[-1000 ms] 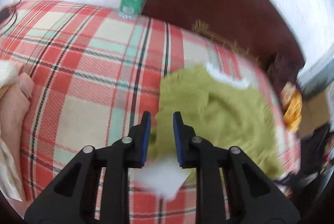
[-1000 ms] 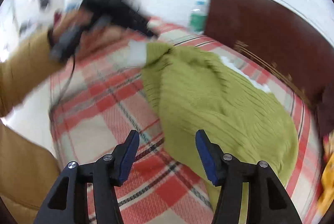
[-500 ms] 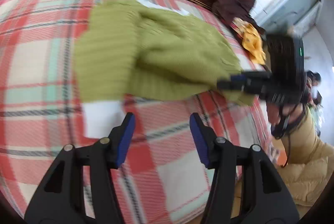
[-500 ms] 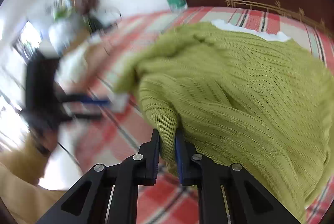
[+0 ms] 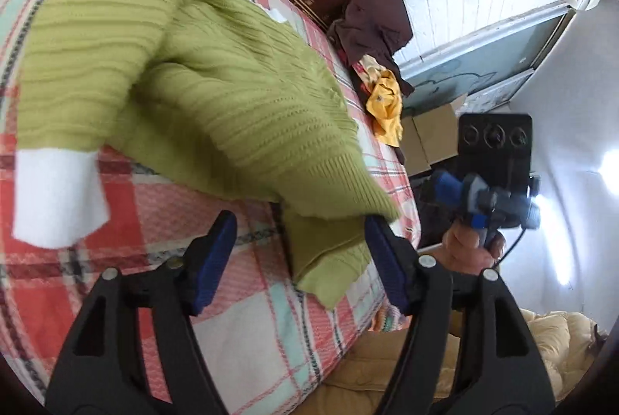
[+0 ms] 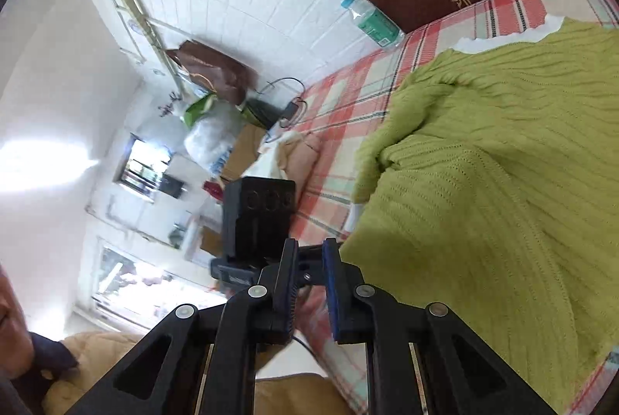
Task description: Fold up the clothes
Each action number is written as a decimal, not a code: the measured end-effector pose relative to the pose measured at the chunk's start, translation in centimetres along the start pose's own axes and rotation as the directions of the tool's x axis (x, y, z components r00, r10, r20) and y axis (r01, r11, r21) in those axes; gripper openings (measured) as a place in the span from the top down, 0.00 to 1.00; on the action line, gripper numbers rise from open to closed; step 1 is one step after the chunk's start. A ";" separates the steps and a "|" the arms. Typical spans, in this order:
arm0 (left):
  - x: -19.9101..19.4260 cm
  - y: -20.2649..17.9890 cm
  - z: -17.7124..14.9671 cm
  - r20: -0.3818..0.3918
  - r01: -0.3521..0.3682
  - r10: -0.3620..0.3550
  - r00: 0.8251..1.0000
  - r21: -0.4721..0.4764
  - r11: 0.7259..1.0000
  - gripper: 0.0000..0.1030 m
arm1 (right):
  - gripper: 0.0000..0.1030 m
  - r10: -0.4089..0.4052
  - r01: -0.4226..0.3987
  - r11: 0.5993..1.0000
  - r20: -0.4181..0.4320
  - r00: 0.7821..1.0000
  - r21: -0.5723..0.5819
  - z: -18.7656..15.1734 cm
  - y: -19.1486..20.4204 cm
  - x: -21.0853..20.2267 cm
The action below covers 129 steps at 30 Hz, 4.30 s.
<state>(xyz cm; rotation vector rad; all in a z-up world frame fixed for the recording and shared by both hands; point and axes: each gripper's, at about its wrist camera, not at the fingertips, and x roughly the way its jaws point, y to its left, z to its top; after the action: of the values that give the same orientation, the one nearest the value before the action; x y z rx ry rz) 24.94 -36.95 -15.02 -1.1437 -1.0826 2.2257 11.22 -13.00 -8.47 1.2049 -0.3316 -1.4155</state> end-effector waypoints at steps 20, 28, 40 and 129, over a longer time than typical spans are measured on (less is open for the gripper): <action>2.7 -4.2 4.4 0.042 -0.367 0.366 0.930 0.185 0.911 0.54 | 0.29 -0.665 0.628 0.629 0.102 0.740 -0.458 -7.9 1.2 8.0; 0.8 -3.6 2.7 0.055 -0.327 0.322 0.945 0.164 0.931 0.35 | 0.90 -0.573 0.583 0.785 0.112 0.812 -0.212 -3.5 -1.4 2.1; 6.7 -6.7 0.9 0.160 -0.574 0.552 0.818 0.262 0.775 0.25 | 0.90 -0.351 0.380 0.919 0.217 0.911 -0.108 0.4 0.9 -4.0; 3.1 0.8 15.6 0.060 -0.801 0.817 0.574 0.247 0.545 0.84 | 0.91 -0.801 0.795 0.539 0.121 0.586 -0.276 5.7 -11.3 -10.3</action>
<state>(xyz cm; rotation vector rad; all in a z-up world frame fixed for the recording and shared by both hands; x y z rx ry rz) 10.39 -42.53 -11.58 -1.8398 -0.1593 2.8425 -1.95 -3.51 -10.06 1.1439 0.5488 -2.1471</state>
